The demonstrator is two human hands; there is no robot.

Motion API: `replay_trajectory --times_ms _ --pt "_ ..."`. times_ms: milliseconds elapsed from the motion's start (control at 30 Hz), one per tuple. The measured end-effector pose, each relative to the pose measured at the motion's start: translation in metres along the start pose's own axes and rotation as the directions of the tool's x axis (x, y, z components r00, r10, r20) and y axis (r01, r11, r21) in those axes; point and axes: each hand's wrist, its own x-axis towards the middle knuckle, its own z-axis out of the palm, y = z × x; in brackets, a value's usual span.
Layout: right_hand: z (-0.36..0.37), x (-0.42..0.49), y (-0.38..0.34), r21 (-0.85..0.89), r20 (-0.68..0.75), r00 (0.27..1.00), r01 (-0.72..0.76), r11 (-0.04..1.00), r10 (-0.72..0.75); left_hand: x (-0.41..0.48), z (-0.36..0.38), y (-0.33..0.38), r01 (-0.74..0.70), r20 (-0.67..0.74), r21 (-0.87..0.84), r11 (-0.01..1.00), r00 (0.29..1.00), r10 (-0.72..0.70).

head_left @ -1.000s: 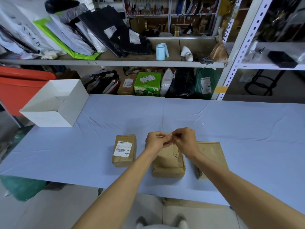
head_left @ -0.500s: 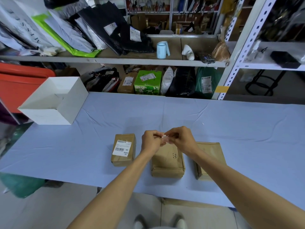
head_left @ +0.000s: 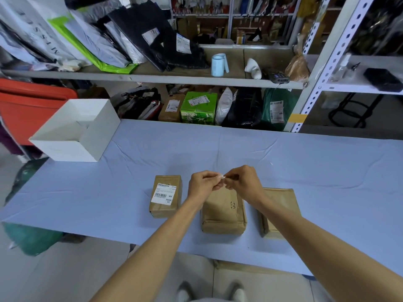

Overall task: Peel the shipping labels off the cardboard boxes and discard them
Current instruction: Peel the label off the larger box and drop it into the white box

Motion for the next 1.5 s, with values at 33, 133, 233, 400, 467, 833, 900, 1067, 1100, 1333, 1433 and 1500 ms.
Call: replay_trajectory --times_ms 33,133,233,400,467,833,900,1067,1100,1333,1433,1500 --pt "0.002 -0.001 -0.001 0.015 -0.004 1.000 -0.013 1.000 0.013 0.000 0.000 0.000 -0.044 -0.007 0.046 0.998 0.999 0.044" --pt "0.009 -0.003 -0.006 0.124 -0.026 0.998 -0.058 0.991 0.062 0.002 -0.001 0.002 -0.121 -0.027 0.206 0.971 0.991 0.129" --pt "0.016 -0.003 -0.009 0.231 -0.052 0.992 -0.103 0.967 0.118 0.004 -0.006 0.007 -0.140 -0.023 0.280 0.950 0.988 0.153" --pt "0.022 -0.002 -0.010 0.309 -0.032 0.979 -0.182 0.934 0.201 0.003 -0.005 0.007 -0.184 -0.069 0.382 0.906 0.972 0.226" --pt "0.025 -0.002 -0.010 0.475 -0.013 0.965 -0.226 0.851 0.264 0.004 -0.004 0.009 -0.186 -0.080 0.390 0.902 0.969 0.235" --pt "0.021 0.000 -0.012 0.598 0.046 0.980 -0.183 0.780 0.195 -0.001 -0.017 0.006 -0.111 -0.107 0.186 0.976 0.985 0.132" --pt "0.025 0.003 -0.016 0.538 0.080 0.985 -0.170 0.825 0.151 -0.003 -0.024 0.004 -0.108 -0.118 0.187 0.976 0.984 0.132" --pt "0.042 0.016 -0.026 0.397 0.146 0.984 -0.156 0.905 0.106 -0.007 -0.047 0.007 -0.112 -0.111 0.236 0.965 0.984 0.141" --pt "0.046 0.017 -0.030 0.380 0.141 0.985 -0.144 0.914 0.097 -0.009 -0.052 0.008 -0.110 -0.122 0.245 0.963 0.982 0.144" --pt "0.075 0.030 -0.060 0.401 0.091 0.983 -0.184 0.897 0.160 -0.013 -0.090 0.005 -0.134 -0.222 0.343 0.930 0.950 0.219" --pt "0.090 0.037 -0.073 0.374 0.126 0.983 -0.173 0.911 0.135 -0.014 -0.109 0.005 -0.116 -0.277 0.334 0.936 0.937 0.215" --pt "0.102 0.045 -0.087 0.361 0.145 0.982 -0.163 0.918 0.118 -0.014 -0.125 0.007 -0.102 -0.299 0.320 0.942 0.932 0.202"
